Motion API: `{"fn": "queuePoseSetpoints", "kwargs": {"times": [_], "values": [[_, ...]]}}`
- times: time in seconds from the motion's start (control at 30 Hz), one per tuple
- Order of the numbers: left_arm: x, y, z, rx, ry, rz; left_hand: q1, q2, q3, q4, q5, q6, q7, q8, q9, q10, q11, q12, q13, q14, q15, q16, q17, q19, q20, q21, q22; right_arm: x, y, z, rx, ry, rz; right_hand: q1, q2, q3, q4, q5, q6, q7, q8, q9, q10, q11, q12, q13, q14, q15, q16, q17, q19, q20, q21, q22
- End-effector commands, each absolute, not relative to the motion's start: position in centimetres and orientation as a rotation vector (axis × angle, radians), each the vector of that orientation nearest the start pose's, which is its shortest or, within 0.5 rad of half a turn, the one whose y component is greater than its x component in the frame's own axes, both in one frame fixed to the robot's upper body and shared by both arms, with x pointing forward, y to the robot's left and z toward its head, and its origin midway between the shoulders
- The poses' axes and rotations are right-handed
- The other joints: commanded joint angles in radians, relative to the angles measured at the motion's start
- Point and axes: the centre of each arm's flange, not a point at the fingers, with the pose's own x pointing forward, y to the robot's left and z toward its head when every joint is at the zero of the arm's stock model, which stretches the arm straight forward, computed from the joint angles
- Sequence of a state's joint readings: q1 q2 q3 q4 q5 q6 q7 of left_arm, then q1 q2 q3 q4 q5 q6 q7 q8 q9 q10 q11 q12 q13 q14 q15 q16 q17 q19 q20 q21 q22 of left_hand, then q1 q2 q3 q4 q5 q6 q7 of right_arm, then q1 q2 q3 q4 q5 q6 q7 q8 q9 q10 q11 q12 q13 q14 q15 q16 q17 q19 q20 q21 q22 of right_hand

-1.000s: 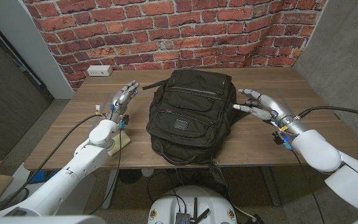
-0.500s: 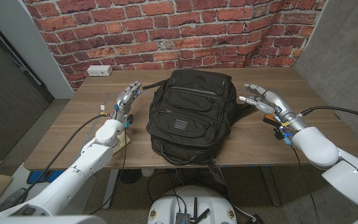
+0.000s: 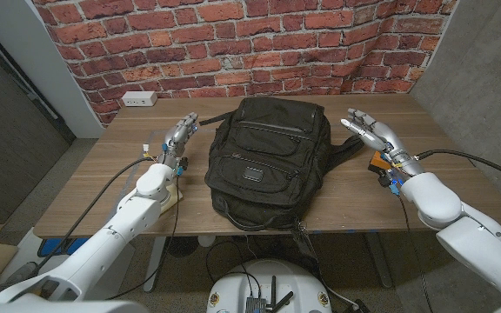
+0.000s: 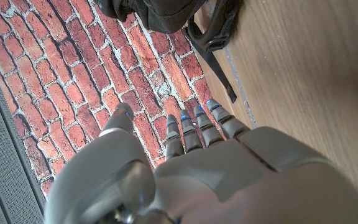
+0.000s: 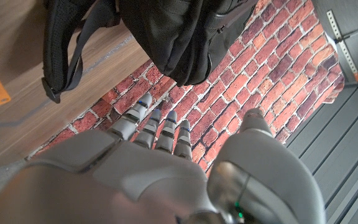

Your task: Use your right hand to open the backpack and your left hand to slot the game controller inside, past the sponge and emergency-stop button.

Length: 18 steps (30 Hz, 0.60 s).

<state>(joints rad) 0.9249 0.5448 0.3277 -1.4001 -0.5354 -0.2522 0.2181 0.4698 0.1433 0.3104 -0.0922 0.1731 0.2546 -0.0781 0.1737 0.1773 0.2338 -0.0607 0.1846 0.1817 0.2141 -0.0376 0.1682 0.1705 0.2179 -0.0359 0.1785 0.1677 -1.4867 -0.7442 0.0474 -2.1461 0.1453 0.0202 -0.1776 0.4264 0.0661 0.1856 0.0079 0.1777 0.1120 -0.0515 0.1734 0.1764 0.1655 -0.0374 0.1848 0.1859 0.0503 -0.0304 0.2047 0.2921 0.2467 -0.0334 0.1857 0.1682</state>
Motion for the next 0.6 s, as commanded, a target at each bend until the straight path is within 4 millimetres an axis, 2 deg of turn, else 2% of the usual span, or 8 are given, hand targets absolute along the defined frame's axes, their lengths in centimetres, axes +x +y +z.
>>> {"fn": "queuePoseSetpoints", "kwargs": {"times": [0.03,0.3,0.6], "values": [[64.6,31.8,-3.6,-0.005,-0.587,0.005,-0.01,-0.002,0.004,0.006,0.004,-0.003,0.0,0.006,0.0,-0.006,0.002,0.002,-0.001,-0.006,-0.025,0.007,0.001,-0.004,-0.052,0.005,0.002,51.0,-30.4,-2.9,-0.329,-0.666,0.026,-0.023,0.002,-0.005,0.01,0.001,-0.014,0.007,-0.001,0.002,-0.011,0.0,-0.001,0.001,-0.012,-0.003,-0.002,0.001,-0.012,-0.002,-0.006,-0.001],[64.6,32.0,-2.8,0.012,-0.597,0.008,-0.02,0.0,0.006,0.006,0.005,-0.013,-0.003,0.003,-0.001,-0.026,0.0,-0.003,-0.002,-0.013,-0.028,0.005,-0.001,-0.005,-0.053,0.006,0.002,52.4,-30.6,-2.4,-0.244,-0.67,0.023,-0.057,0.009,-0.013,0.023,0.004,-0.037,0.015,-0.001,0.001,-0.027,0.003,-0.004,0.0,-0.024,-0.001,-0.003,-0.001,-0.024,-0.003,-0.006,-0.001],[64.9,32.6,-2.9,0.006,-0.609,-0.003,-0.036,0.001,0.005,0.01,0.005,-0.025,-0.002,0.001,-0.001,-0.04,0.004,-0.004,-0.002,-0.023,-0.028,0.003,-0.001,-0.014,-0.059,0.005,0.002,53.5,-30.4,-2.6,-0.19,-0.669,0.017,-0.086,0.018,-0.02,0.036,0.006,-0.055,0.02,-0.001,0.001,-0.039,0.006,-0.005,-0.001,-0.036,0.001,-0.004,-0.002,-0.039,-0.005,-0.008,0.0]]}}
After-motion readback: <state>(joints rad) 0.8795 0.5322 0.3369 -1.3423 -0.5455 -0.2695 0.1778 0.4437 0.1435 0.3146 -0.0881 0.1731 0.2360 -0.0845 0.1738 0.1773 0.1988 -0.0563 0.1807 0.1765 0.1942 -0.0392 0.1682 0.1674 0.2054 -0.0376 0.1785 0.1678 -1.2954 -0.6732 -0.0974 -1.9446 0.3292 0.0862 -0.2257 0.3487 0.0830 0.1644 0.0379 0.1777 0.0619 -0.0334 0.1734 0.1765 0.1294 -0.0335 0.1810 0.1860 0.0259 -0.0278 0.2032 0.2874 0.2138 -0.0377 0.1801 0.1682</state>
